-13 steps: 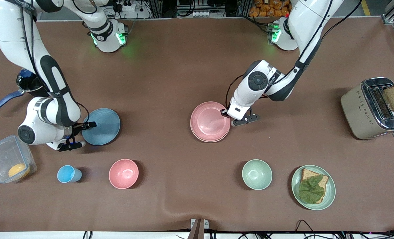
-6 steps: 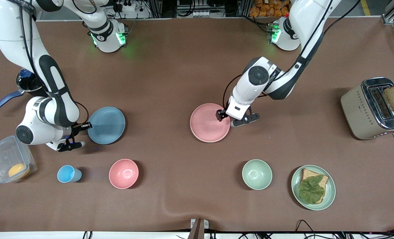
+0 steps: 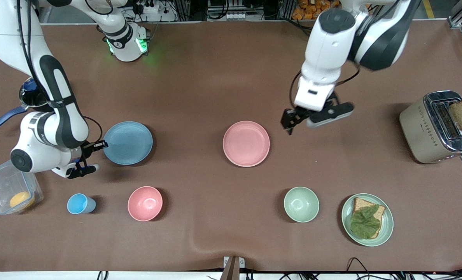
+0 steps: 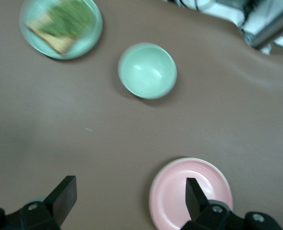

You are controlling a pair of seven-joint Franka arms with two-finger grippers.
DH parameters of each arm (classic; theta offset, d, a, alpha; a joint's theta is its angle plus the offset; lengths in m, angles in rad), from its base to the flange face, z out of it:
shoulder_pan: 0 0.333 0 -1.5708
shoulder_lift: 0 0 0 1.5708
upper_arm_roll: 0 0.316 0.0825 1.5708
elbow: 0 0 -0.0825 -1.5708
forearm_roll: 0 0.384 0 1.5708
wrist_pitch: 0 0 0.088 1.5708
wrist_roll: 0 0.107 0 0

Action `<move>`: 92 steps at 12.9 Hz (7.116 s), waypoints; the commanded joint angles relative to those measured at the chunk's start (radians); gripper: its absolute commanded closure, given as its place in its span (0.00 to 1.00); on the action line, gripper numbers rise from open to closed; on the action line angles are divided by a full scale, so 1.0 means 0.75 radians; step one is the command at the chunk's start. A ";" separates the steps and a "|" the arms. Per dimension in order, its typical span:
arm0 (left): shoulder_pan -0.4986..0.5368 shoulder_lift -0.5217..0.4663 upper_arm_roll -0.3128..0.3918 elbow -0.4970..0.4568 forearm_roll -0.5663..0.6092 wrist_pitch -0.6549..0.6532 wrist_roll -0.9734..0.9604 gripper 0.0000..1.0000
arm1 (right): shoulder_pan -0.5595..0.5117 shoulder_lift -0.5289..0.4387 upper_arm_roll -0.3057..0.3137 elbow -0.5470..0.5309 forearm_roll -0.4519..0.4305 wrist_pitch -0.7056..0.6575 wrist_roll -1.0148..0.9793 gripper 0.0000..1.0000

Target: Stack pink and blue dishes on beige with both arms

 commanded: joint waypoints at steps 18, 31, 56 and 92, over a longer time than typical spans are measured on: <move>0.119 -0.013 0.492 0.486 -0.342 -0.596 0.944 0.00 | 0.746 -0.039 0.040 0.179 0.415 0.197 1.073 1.00; 0.117 -0.021 0.483 0.453 -0.348 -0.704 0.964 0.00 | 0.965 0.146 0.036 0.230 0.323 0.547 1.102 1.00; 0.123 -0.011 0.486 0.459 -0.277 -0.800 1.125 0.00 | 0.613 -0.230 0.022 -0.023 0.157 0.279 0.659 0.00; 0.129 -0.021 0.492 0.480 -0.291 -0.802 1.140 0.00 | 0.014 -0.793 0.022 0.091 -0.162 -0.490 0.372 0.00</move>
